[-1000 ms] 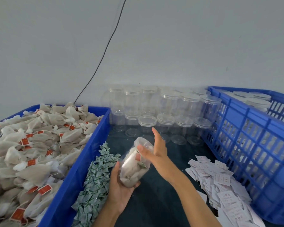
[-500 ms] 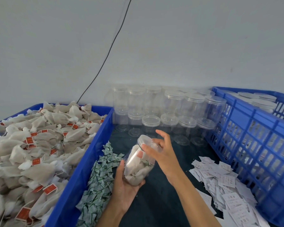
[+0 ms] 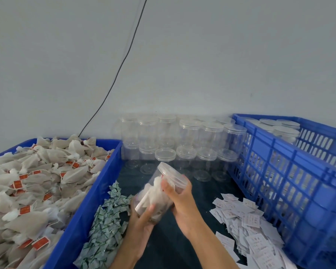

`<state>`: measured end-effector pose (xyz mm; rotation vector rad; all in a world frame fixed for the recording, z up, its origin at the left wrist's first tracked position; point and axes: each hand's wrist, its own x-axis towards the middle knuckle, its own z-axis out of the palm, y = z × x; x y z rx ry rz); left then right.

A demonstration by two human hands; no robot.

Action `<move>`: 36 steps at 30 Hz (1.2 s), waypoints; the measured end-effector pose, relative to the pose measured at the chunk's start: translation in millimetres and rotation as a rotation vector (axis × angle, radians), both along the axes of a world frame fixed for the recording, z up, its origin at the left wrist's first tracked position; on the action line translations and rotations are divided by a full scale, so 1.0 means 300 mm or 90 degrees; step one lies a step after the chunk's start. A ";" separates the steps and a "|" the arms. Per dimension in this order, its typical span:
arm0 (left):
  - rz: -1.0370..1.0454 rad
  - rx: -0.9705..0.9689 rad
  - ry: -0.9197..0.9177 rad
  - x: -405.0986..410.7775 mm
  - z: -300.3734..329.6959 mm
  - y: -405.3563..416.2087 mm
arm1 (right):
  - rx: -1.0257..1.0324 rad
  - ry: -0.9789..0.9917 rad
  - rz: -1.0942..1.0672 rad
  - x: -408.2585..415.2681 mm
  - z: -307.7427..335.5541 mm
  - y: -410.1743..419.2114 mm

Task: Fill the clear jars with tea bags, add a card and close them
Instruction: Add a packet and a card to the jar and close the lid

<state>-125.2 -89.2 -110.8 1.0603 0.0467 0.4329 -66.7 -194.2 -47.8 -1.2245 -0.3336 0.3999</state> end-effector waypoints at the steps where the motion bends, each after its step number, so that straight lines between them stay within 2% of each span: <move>1: 0.001 0.031 0.008 0.006 0.021 -0.009 | 0.025 0.003 0.007 -0.003 0.008 -0.017; 6: 0.023 0.356 0.034 0.055 0.186 -0.042 | 0.032 -0.085 -0.040 0.036 0.149 -0.151; 9: 0.110 0.580 0.016 0.113 0.307 -0.096 | -0.002 -0.135 -0.082 0.081 0.250 -0.244; 13: 0.188 0.717 -0.066 0.195 0.451 -0.216 | -0.029 -0.163 -0.180 0.129 0.350 -0.367; 19: 0.133 0.697 -0.119 0.373 0.623 -0.428 | -0.060 -0.194 -0.325 0.238 0.517 -0.535; 23: 0.094 0.687 -0.161 0.500 0.703 -0.554 | -0.054 -0.222 -0.345 0.334 0.603 -0.642; 28: 0.074 0.705 -0.153 0.666 0.747 -0.672 | -0.092 -0.215 -0.389 0.480 0.660 -0.754; 30: 0.064 0.707 -0.145 0.722 0.741 -0.712 | -0.136 -0.203 -0.408 0.538 0.660 -0.786; 33: 0.024 0.704 -0.101 0.796 0.720 -0.761 | -0.274 -0.155 -0.456 0.629 0.648 -0.831; 36: -0.023 0.684 -0.065 0.848 0.710 -0.790 | -0.329 -0.114 -0.455 0.698 0.625 -0.876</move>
